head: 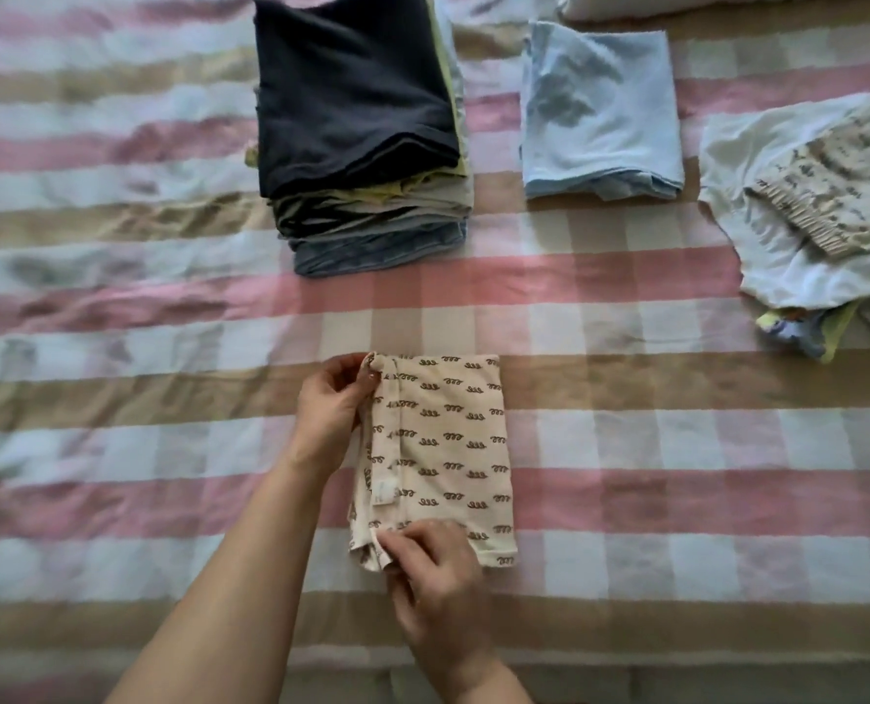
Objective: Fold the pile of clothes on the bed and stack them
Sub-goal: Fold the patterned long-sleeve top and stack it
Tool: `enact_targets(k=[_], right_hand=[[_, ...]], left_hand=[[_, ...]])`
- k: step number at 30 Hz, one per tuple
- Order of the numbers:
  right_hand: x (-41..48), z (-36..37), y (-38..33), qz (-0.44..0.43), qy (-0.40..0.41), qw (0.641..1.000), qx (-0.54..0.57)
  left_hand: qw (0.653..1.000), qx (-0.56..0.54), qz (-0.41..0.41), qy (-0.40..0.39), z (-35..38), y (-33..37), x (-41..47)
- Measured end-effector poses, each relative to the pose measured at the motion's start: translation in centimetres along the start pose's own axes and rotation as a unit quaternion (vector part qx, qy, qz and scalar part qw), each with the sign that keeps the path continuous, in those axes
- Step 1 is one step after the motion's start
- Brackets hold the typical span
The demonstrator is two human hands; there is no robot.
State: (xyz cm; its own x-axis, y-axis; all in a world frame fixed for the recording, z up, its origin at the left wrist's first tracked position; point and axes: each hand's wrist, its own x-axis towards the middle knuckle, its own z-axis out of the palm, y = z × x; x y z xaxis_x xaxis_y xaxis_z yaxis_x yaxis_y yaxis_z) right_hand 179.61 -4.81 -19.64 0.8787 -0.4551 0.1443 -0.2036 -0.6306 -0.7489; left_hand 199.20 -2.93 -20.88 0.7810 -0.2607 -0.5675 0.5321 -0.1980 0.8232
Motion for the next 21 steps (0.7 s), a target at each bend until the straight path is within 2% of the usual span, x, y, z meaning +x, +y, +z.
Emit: enact_targets(k=[3,5,7,9,10,11,13,15,17,19,21], right_hand=[[0.1,1.4,0.1,0.008,-0.087,0.996,-0.032],[0.1,1.4,0.4,0.004,-0.117,0.992,-0.041],[0.5,0.8,0.8,0.025,-0.085,0.996,-0.023],[1.8,-0.1,1.8,0.067,-0.017,0.997,-0.023],[2.8,-0.6,2.4,0.086,0.011,0.996,-0.034],[3.8,-1.0,2.9,0.104,0.032,0.993,-0.050],[6.2,-1.4,4.2,0.145,0.051,0.984,-0.085],[8.6,-1.6,5.3,0.222,0.027,0.972,-0.077],[10.6,-1.6,6.5,0.296,-0.013,0.955,-0.021],[12.2,-1.6,7.6,0.331,-0.036,0.943,-0.002],[13.2,-1.6,8.2,0.339,-0.044,0.940,-0.009]], left_hand=[[0.998,0.060,0.018,0.030,-0.7,-1.1,0.4],[0.982,0.150,0.081,0.084,-0.3,-1.3,-0.1],[0.938,0.252,0.209,0.112,0.3,-1.3,-1.2],[0.872,0.367,0.308,0.103,0.8,-1.6,-1.9],[0.849,0.412,0.314,0.102,1.1,-1.6,-1.8],[0.843,0.439,0.295,0.097,1.3,-1.4,-1.6],[0.852,0.457,0.244,0.077,1.5,-1.0,-0.9],[0.863,0.456,0.206,0.069,1.3,-0.7,-0.1],[0.878,0.436,0.178,0.082,0.9,-0.5,0.5],[0.887,0.426,0.155,0.086,0.6,-0.2,0.8],[0.881,0.443,0.145,0.082,0.4,0.0,1.1]])
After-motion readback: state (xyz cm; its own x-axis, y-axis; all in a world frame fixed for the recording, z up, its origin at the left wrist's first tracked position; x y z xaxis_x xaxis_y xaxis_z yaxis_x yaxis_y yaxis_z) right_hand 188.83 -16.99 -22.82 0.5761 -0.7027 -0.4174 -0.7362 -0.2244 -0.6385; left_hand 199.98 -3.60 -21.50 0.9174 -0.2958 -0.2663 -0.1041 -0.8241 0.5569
